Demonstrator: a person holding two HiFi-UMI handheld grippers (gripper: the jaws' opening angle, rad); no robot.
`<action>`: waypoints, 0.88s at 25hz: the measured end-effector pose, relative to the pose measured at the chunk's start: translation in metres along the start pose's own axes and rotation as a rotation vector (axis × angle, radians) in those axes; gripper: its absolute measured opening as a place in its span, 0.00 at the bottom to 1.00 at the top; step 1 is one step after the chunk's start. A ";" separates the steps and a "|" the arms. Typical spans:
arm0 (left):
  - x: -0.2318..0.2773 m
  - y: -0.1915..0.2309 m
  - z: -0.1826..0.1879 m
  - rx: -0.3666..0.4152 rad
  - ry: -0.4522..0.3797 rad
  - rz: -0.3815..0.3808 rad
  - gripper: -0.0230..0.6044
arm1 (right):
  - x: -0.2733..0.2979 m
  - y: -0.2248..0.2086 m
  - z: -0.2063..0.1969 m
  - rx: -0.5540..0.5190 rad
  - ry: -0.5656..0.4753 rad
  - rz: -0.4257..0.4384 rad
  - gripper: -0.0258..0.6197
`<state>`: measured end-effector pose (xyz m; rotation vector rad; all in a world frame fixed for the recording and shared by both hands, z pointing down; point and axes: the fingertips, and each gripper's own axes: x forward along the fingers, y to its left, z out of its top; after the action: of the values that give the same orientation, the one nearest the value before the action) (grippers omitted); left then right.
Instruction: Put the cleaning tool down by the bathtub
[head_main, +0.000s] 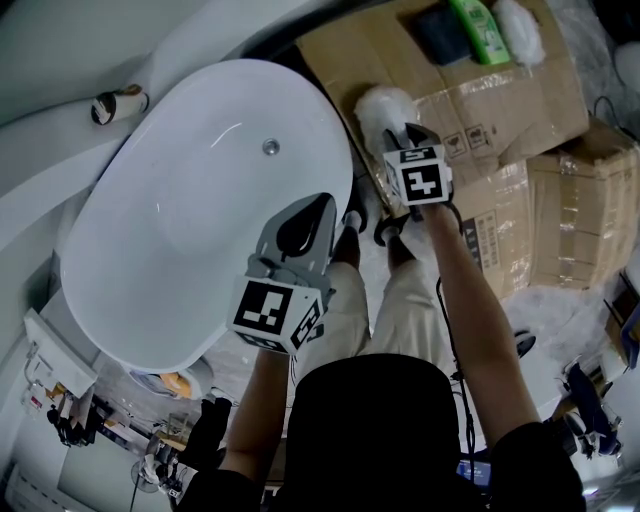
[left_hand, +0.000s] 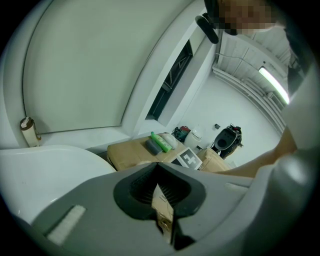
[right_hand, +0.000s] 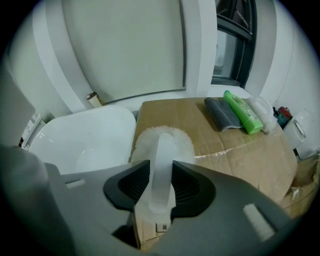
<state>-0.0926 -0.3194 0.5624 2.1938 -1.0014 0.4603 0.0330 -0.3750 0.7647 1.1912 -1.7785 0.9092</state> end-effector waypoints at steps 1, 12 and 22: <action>0.000 0.000 0.000 0.000 0.000 -0.002 0.03 | 0.000 -0.001 0.000 0.001 -0.001 -0.008 0.22; -0.003 -0.004 0.006 0.017 0.000 -0.031 0.03 | -0.013 -0.006 0.004 0.022 -0.023 -0.026 0.24; -0.008 -0.013 0.013 0.043 0.000 -0.053 0.03 | -0.042 0.000 0.007 0.039 -0.070 -0.018 0.24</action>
<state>-0.0877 -0.3184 0.5432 2.2528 -0.9382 0.4616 0.0415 -0.3657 0.7245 1.2765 -1.8099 0.9052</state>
